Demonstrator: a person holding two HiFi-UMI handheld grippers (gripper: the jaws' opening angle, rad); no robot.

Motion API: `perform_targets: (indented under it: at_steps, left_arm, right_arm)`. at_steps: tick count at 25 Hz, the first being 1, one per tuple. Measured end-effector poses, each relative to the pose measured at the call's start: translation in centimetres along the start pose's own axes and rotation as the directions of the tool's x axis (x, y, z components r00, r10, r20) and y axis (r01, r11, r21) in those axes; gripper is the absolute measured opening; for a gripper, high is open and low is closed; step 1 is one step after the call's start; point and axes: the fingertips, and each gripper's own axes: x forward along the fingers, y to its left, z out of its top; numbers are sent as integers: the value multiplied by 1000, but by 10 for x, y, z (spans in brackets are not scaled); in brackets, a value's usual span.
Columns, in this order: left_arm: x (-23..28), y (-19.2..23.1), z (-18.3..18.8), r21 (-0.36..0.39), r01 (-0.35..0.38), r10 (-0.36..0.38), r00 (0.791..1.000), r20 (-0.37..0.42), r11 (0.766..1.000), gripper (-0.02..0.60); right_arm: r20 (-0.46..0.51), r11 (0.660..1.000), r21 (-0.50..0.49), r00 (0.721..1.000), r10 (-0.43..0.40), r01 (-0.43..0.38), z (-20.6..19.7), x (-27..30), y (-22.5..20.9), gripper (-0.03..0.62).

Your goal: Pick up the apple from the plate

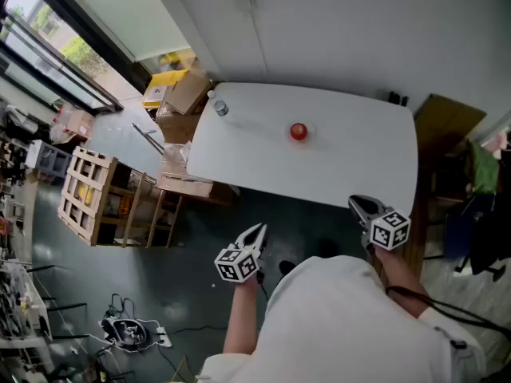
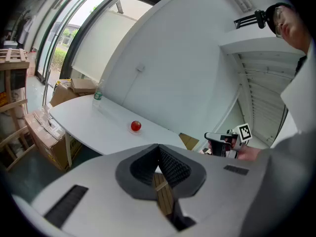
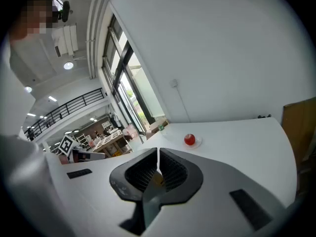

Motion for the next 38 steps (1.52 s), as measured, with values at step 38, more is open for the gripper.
perform_targets:
  at_steps: [38]
  left_arm:
    - [38, -41, -9, -69, -92, 99, 989, 111, 993, 2]
  right_arm:
    - [-85, 982, -39, 980, 181, -185, 9, -5, -55, 43]
